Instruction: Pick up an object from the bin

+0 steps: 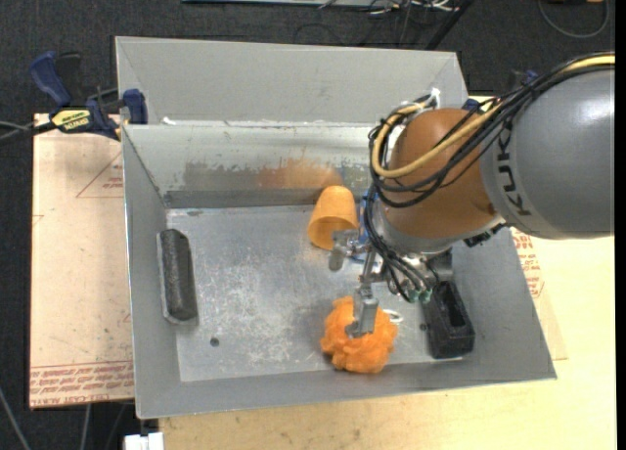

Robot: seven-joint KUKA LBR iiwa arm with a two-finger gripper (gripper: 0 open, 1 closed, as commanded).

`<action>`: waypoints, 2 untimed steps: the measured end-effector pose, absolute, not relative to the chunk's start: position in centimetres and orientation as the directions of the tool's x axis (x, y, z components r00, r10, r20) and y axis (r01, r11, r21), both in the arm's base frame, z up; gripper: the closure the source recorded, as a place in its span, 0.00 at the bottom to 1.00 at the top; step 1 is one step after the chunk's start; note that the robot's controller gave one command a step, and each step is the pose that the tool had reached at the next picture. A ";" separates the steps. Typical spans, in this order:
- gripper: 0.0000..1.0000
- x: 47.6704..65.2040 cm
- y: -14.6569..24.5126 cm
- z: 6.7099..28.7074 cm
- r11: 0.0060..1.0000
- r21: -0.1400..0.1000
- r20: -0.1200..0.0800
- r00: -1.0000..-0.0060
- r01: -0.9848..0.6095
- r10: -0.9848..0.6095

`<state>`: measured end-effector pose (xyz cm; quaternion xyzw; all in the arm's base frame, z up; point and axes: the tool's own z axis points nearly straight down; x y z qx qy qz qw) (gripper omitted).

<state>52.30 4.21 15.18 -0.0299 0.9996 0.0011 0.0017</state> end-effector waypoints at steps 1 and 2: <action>0.00 48.9 2.0 10.9 0.998 0.002 -0.001 -0.998 -0.057 -0.057; 1.00 48.8 0.1 7.0 0.984 0.004 -0.005 -0.984 -0.179 -0.179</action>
Offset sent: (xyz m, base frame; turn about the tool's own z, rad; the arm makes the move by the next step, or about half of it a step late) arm -0.0360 -0.0417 -0.0818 -0.1228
